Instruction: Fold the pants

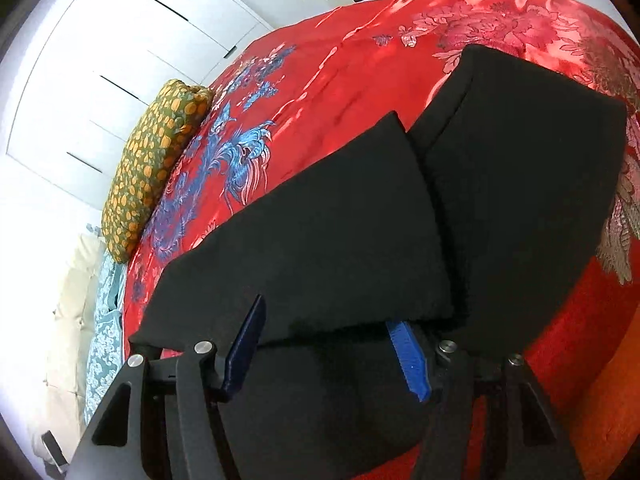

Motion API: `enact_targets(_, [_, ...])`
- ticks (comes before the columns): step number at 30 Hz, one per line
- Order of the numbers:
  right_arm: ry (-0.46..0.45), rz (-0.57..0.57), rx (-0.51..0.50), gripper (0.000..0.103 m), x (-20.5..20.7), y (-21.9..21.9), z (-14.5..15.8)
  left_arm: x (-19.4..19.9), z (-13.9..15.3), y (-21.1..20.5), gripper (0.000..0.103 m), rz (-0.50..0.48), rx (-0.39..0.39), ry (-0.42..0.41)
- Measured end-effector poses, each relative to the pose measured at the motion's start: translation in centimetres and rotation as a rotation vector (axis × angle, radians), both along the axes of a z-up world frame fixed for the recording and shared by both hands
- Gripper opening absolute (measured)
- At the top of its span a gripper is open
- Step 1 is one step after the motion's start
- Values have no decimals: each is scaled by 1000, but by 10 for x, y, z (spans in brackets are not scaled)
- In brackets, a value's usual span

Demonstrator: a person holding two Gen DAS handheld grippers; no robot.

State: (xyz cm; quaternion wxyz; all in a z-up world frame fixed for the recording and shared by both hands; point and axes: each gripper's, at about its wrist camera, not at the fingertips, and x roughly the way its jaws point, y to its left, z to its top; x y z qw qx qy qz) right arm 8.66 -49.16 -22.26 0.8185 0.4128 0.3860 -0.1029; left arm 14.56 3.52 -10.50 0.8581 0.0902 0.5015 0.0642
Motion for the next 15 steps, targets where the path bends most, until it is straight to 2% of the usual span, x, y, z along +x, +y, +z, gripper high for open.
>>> enact_targets(7, [-5,-13,2,62,2,-1,-3,8,-4,-16,102,-57,64,-6])
enact_targets(10, [-6,-14,4,62,-1,-2,-4,15,-12,-18,102,-76,45,27])
enact_targets(12, [-6,-12,2,62,-1,-2,-4,27,-16,-12,102,-88,-61,78])
enact_targets(15, [1,4,-19,63,-1,-1,-3,69,-14,17,102,-37,-334,152])
